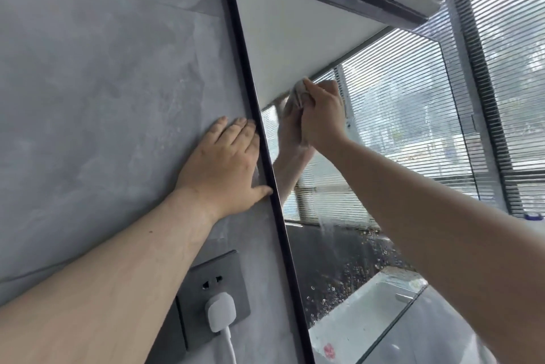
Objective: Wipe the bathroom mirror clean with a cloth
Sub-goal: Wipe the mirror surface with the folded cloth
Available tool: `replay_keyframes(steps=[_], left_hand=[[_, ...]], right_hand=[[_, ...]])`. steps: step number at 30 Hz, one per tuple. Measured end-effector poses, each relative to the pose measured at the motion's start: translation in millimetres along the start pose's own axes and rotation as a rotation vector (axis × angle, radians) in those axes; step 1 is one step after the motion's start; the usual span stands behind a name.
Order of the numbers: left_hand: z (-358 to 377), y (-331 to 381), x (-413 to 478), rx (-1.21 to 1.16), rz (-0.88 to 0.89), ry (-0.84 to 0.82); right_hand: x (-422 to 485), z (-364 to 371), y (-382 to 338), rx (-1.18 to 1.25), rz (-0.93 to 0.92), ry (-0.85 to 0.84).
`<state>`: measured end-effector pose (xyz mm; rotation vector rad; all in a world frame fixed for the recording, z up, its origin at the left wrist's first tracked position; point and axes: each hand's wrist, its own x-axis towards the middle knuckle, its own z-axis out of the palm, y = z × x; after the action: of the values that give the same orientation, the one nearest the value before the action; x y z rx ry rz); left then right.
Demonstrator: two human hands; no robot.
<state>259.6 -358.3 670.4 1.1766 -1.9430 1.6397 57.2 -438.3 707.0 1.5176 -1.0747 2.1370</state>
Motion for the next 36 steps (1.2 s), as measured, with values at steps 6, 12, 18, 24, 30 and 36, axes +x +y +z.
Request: replay_keyframes(steps=[6, 12, 18, 24, 30, 36], left_hand=[[-11, -17, 24, -0.105, 0.061, 0.046], [-22, -57, 44, 0.112, -0.095, -0.042], [-19, -55, 44, 0.058, -0.075, 0.001], [-16, -54, 41, 0.051, -0.065, 0.004], [-14, -55, 39, -0.068, -0.058, 0.048], [-13, -56, 37, -0.088, -0.046, 0.078]], right_hand=[[-36, -8, -11, 0.027, -0.225, -0.12], [-88, -9, 10, -0.002, -0.519, -0.152], [-63, 3, -11, -0.028, -0.469, -0.094], [4, 19, -59, 0.001, -0.213, -0.123], [-56, 3, -31, -0.075, -0.293, -0.111], [-118, -14, 10, -0.21, -0.361, -0.145]])
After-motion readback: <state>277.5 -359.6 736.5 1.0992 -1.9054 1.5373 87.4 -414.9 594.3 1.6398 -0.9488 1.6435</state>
